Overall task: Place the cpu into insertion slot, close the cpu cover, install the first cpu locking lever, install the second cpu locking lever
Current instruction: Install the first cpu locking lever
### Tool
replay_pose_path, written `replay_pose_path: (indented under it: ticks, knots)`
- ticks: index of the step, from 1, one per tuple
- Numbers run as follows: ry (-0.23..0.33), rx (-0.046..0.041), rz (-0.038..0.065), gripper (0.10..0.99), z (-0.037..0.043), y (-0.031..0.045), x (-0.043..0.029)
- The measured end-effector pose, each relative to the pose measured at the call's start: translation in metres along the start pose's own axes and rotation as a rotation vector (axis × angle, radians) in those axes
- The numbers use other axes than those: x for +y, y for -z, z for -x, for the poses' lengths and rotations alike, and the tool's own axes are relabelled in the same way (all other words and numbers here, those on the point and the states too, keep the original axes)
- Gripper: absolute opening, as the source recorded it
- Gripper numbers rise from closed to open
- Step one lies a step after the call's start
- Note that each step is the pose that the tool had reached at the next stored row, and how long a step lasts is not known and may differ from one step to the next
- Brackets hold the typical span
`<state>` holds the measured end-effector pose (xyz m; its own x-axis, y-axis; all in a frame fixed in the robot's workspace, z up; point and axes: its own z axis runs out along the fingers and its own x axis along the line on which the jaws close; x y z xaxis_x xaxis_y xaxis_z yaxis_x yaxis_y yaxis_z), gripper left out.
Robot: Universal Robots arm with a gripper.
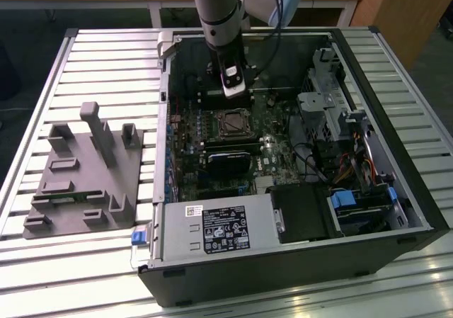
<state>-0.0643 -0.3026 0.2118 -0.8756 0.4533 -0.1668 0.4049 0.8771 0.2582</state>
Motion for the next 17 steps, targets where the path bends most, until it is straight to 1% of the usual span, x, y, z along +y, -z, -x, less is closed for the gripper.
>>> replay_pose_path:
  ticks: [2,7,9,11,15,17]
  knots:
    - [0.0,-0.0001,0.0,0.106,0.0002,0.0013,0.0003]
    - [0.0,-0.0002,0.0,0.106,0.0002,0.0013,0.0003]
    - [0.001,-0.0013,-0.003,0.106,0.0002,0.0013,0.0004]
    - [0.003,-0.0046,-0.012,0.106,0.0004,0.0012,0.0002]
    - [0.011,-0.014,-0.043,0.106,0.0012,0.0009,-0.0012]
    - [0.014,-0.0172,-0.056,0.106,0.002,0.0011,-0.0025]
